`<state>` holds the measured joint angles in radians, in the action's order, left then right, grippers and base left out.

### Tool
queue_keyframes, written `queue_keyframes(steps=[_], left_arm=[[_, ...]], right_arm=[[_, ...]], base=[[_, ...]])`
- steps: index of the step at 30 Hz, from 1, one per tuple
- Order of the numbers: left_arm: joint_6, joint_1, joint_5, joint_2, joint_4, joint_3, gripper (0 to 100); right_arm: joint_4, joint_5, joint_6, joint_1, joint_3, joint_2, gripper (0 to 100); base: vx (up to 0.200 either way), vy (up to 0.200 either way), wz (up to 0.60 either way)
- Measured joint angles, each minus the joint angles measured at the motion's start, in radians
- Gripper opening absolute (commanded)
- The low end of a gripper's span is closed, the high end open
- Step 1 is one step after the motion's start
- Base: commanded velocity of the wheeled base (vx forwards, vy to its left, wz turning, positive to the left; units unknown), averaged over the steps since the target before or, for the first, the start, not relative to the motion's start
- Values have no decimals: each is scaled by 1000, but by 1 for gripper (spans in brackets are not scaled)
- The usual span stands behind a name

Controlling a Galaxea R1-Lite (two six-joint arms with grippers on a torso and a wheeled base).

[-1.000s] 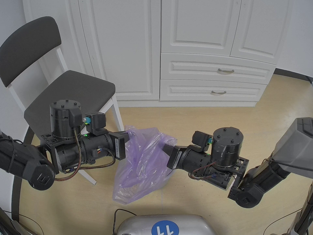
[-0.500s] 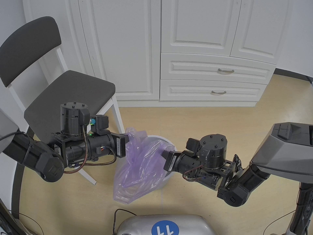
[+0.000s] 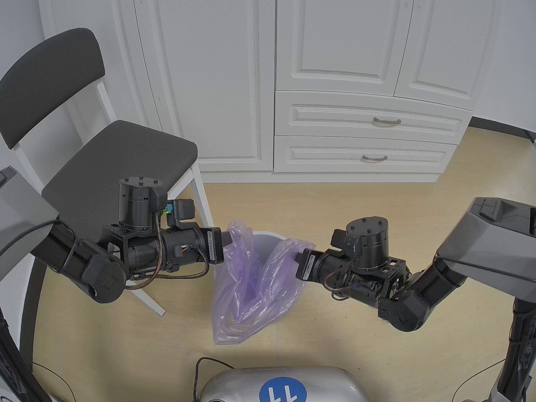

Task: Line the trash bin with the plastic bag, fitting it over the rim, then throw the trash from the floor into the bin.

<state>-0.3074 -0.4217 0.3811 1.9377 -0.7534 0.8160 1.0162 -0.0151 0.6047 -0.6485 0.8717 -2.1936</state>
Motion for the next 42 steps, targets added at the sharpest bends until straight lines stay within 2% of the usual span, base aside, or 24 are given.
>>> queue_keyframes(steps=[4,11,20,30,42], left_arm=[[-16,0,15,5,-2,8,0],[-58,1,41,18,-2,23,0],[-103,43,91,75,11,69,0],[-140,120,117,188,17,144,0],[-146,167,119,229,17,169,0]], right_arm=[[-29,0,-7,30,5,30,0],[-163,5,-12,46,9,91,0],[-164,9,13,45,52,52,0],[-109,15,131,42,136,-64,0],[-94,48,141,47,297,-205,0]], base=[[0,0,0],[0,0,0],[0,0,0],[0,0,0],[0,0,0]])
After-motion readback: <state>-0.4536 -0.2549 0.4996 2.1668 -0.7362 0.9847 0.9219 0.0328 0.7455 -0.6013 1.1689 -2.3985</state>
